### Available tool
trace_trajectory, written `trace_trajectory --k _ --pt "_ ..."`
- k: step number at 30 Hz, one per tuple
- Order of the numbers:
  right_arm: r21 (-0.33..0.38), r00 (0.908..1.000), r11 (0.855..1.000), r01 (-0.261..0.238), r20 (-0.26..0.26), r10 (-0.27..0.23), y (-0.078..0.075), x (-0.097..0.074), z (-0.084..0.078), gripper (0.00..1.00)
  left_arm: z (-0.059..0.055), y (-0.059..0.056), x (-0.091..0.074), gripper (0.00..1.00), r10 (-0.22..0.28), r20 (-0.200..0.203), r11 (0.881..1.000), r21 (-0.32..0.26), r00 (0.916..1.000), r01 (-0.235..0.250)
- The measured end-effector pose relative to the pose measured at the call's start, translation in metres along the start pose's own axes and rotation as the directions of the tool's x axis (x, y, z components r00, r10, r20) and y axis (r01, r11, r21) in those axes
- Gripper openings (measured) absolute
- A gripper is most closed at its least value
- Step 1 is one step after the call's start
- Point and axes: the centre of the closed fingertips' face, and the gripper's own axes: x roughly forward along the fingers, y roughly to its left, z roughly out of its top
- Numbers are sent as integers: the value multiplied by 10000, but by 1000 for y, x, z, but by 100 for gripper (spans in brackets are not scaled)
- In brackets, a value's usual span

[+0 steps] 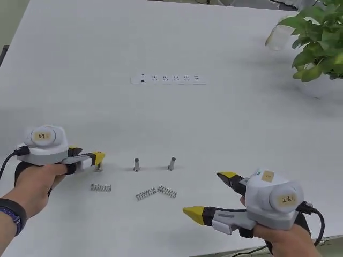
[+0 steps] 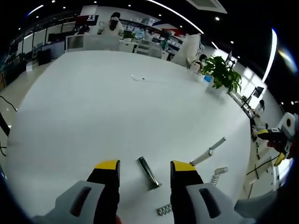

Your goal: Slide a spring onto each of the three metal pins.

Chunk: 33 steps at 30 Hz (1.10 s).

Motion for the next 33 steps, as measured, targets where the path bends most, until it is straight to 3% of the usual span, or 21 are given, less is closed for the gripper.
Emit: trace_trajectory --k 10,33 --pt "31 9999 10000 15 -120 -14 -3 0 -3 76 -7 -3 15 23 -15 -303 9999 -139 9995 11" --pt "160 9998 9999 7 -194 -4 -7 1 -7 76 -16 5 29 6 379 -729 9983 -413 9966 -410"
